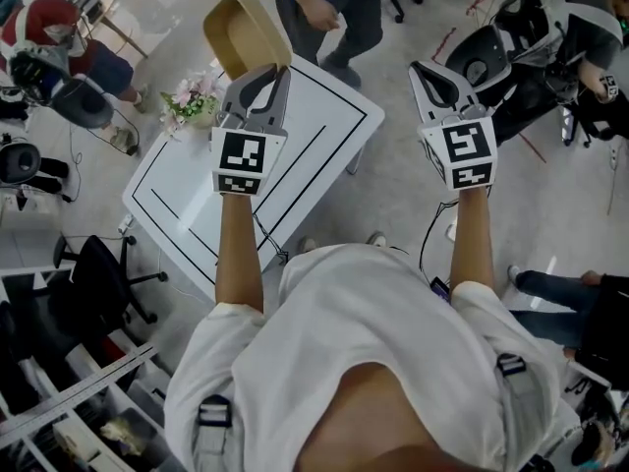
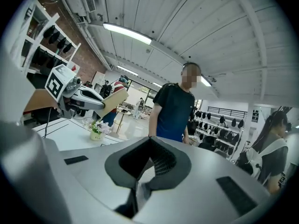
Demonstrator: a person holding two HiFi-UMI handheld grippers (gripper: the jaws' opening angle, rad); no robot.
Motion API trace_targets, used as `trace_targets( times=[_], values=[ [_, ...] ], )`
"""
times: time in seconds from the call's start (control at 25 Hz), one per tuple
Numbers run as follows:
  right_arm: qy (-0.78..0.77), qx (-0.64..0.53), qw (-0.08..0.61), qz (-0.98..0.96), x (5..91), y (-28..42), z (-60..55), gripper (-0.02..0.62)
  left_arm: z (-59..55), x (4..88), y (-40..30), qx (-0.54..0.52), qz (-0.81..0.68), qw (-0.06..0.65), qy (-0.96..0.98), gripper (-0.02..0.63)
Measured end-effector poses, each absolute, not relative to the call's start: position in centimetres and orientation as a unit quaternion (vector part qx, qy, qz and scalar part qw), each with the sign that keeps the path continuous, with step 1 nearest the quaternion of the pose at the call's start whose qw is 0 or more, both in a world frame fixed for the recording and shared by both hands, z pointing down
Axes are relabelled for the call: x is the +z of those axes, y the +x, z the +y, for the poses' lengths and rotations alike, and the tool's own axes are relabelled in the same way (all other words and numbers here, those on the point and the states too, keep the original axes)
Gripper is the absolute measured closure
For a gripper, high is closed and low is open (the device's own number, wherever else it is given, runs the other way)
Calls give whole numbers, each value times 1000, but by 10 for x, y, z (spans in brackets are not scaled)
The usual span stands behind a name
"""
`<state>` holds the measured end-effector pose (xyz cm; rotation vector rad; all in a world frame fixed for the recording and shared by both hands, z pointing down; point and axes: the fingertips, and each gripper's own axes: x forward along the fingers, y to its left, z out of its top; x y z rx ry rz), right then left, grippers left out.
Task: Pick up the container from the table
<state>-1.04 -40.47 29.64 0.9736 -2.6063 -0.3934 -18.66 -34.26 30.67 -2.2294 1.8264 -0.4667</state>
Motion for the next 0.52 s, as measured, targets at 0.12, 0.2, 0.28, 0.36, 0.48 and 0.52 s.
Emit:
trace_targets(
  times=[0.12,0.2,0.28,0.36,0.48,0.52],
  values=[
    [342,-139,167,-914,299,-10,-405,581,-342,309,-185,-161,620,110,-760,571],
    [341,-137,167,-915,300,-12,-405,581,-341,312,-185,-163,619,109,-760,571],
    [340,-136,167,-915,300,-13,-404,581,-341,313,-185,-164,619,108,-760,571],
    [338,-137,168,-916,301,-14,-404,581,-340,314,-186,-165,620,107,-760,571],
    [337,-137,169,-916,302,-15,-403,581,-339,315,-186,-166,619,107,-760,571],
    [336,-138,169,-916,303,-16,-403,581,-339,315,-185,-166,618,107,-761,571]
  ],
)
